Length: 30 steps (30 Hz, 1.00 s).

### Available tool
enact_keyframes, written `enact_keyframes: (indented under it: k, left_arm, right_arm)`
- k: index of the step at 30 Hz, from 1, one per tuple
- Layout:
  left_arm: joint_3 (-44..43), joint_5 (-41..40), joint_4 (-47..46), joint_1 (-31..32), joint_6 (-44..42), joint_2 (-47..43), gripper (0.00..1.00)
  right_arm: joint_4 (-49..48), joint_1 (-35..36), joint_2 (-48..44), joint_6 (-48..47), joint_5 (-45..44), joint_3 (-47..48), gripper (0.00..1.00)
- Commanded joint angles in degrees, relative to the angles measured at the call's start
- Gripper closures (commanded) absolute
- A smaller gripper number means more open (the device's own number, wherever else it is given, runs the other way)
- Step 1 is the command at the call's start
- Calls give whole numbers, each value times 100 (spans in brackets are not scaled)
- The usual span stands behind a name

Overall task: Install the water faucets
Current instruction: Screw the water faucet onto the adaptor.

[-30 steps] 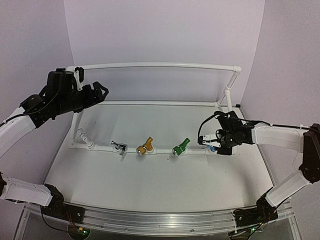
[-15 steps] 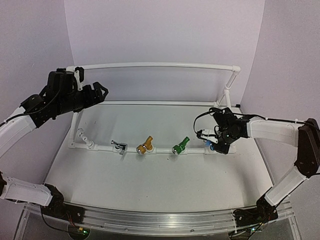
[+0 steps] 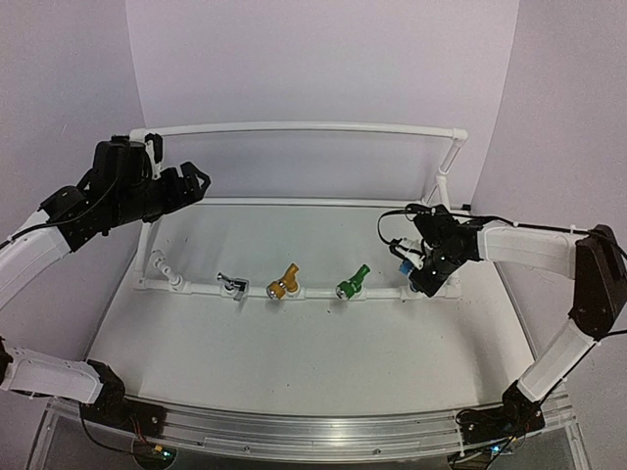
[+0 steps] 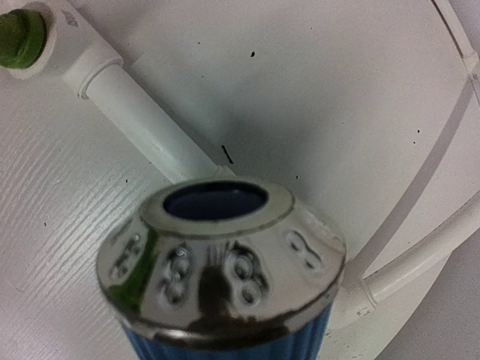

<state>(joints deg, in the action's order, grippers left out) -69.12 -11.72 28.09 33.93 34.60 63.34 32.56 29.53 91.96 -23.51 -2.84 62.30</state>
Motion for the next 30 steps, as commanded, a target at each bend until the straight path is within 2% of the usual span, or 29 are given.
enact_keyframes:
  k: [1,9,14,24,28,30]
  left_arm:
    - [-20,-181,153,-19,100,-218,8]
    - [4,-257,241,-18,138,-257,8]
    - [57,-256,218,-18,190,-208,7]
    - [35,-267,150,-18,154,-46,7]
    - [63,-232,60,-19,174,30,7]
    - [65,-224,31,-18,175,60,7]
  right_arm:
    - [492,34,330,1063,883,85,100]
    - [508,27,375,2253,1169,43,100]
    - [447,13,558,3124,983,232,100]
    - [439,-129,353,4838,1723,135,100]
    - [417,-258,303,5246,1883,167,100]
    - [421,-284,272,5271,1886,170,96]
